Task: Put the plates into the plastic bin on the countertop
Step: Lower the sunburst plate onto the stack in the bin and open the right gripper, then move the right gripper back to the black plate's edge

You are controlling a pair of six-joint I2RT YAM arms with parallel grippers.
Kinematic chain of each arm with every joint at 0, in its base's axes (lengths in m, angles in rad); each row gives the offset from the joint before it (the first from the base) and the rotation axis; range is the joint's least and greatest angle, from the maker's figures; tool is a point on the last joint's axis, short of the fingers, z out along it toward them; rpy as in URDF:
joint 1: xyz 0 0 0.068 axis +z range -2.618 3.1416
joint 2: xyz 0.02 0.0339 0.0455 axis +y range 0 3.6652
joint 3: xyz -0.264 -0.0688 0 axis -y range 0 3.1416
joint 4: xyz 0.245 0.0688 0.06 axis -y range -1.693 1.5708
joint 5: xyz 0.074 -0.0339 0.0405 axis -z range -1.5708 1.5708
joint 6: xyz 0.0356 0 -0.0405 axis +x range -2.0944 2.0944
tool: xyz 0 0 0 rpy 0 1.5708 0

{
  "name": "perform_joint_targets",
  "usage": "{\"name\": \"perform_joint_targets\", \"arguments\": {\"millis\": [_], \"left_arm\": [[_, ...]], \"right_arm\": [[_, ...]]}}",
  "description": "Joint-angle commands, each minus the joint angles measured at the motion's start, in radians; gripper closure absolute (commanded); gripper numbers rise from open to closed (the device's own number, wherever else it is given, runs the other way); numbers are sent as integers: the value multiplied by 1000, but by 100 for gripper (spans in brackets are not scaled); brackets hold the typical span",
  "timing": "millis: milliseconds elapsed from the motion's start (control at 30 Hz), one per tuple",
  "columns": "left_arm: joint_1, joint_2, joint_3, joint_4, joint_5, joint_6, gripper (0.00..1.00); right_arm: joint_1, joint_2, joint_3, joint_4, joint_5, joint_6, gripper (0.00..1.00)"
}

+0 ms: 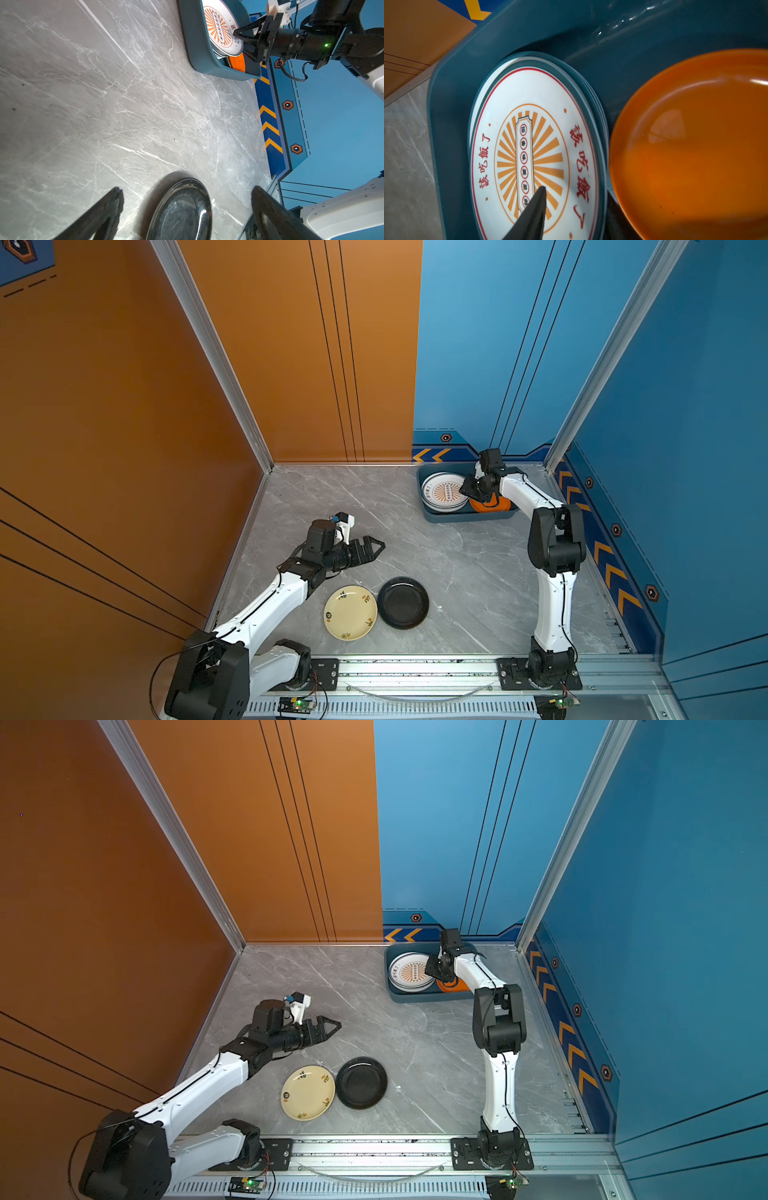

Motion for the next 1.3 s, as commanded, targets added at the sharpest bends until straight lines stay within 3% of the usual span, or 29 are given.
{"name": "perform_joint_targets", "arguments": {"millis": [0, 267, 367, 500, 667, 800, 1000, 1267], "left_arm": [[11, -24, -14, -18, 18, 21, 2], [11, -49, -14, -42, 14, 27, 2], [11, -56, -12, -56, 10, 33, 2], [14, -64, -8, -78, 1, 43, 2], [19, -72, -12, -75, -2, 41, 2], [20, -62, -8, -58, -1, 33, 2], [20, -46, 5, -49, 0, 34, 2], [19, -42, 0, -54, -2, 32, 2]], "right_arm": [[6, -58, 25, -59, 53, -39, 56], [18, -114, -4, -68, 77, -52, 56], [26, -215, -92, -43, 91, -56, 56], [28, -391, -300, 47, 41, -29, 55], [47, -593, -596, 127, -177, -17, 50], [125, -684, -797, 144, -344, -56, 44], [270, -800, -1085, 268, -371, -13, 42], [314, -901, -1308, 452, -385, 107, 41]]}}
